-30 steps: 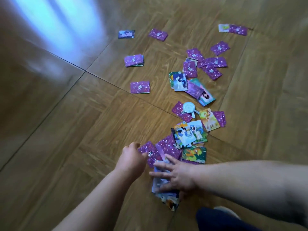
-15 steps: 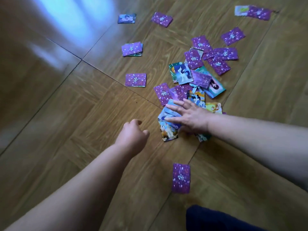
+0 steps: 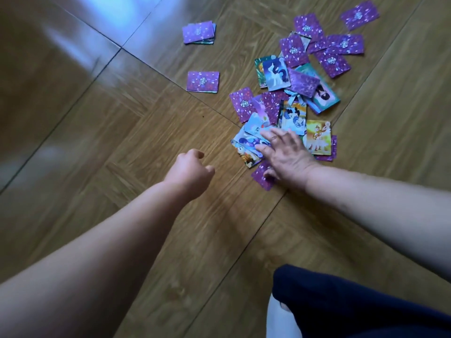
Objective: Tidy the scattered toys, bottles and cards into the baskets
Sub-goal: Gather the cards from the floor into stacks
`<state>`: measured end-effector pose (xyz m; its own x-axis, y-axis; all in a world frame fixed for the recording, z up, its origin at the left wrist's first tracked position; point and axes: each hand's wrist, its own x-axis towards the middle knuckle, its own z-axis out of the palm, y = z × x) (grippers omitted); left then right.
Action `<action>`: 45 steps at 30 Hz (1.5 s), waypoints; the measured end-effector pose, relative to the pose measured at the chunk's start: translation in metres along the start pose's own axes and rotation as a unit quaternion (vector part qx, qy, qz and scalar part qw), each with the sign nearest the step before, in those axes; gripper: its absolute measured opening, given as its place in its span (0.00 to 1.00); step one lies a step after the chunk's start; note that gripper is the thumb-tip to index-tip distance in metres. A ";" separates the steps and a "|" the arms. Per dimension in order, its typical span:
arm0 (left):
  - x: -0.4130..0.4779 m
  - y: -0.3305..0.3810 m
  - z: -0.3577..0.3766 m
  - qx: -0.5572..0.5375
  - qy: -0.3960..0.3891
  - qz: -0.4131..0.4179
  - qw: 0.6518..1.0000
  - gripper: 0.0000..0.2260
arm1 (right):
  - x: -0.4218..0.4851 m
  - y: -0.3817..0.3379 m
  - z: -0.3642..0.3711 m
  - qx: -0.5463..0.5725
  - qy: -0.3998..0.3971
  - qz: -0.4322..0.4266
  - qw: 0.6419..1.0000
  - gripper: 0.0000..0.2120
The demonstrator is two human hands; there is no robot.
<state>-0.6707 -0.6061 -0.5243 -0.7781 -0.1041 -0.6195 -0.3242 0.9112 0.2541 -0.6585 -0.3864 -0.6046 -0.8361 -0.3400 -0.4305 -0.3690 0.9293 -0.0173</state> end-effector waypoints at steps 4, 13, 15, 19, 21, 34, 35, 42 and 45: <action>-0.002 0.000 -0.003 -0.007 0.002 0.022 1.000 0.23 | 0.005 0.005 -0.019 0.052 0.125 0.020 0.991 0.29; 0.003 0.067 -0.028 0.030 0.019 0.099 0.994 0.24 | 0.020 0.032 -0.053 0.093 0.040 0.105 0.989 0.38; 0.004 0.084 -0.035 0.043 0.024 0.108 0.993 0.24 | 0.023 0.048 -0.058 0.128 0.015 0.135 0.982 0.38; 0.004 0.120 -0.062 0.061 0.017 0.117 0.991 0.25 | 0.024 0.076 -0.076 0.192 -0.013 0.149 0.970 0.35; 0.003 0.137 -0.082 0.070 0.023 0.121 0.990 0.25 | 0.023 0.087 -0.092 0.215 -0.017 0.150 0.965 0.35; 0.051 0.194 -0.184 0.253 0.005 0.119 0.960 0.26 | 0.034 0.131 -0.181 0.245 -0.038 0.133 0.960 0.31; 0.065 0.196 -0.189 0.275 0.007 0.121 0.954 0.24 | 0.038 0.132 -0.184 0.245 -0.036 0.139 0.959 0.30; 0.199 0.237 -0.175 0.334 -0.013 0.219 0.917 0.25 | 0.103 0.119 -0.179 0.287 -0.040 0.223 0.931 0.27; 0.269 0.253 -0.152 0.253 0.003 0.255 0.933 0.29 | 0.119 0.122 -0.157 0.327 -0.039 0.279 0.902 0.28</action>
<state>-1.0437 -0.4636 -0.5135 -0.7654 0.3941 -0.5088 0.3844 0.9140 0.1297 -0.8665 -0.3360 -0.5162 -0.7768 0.1953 -0.5987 0.4412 0.8472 -0.2960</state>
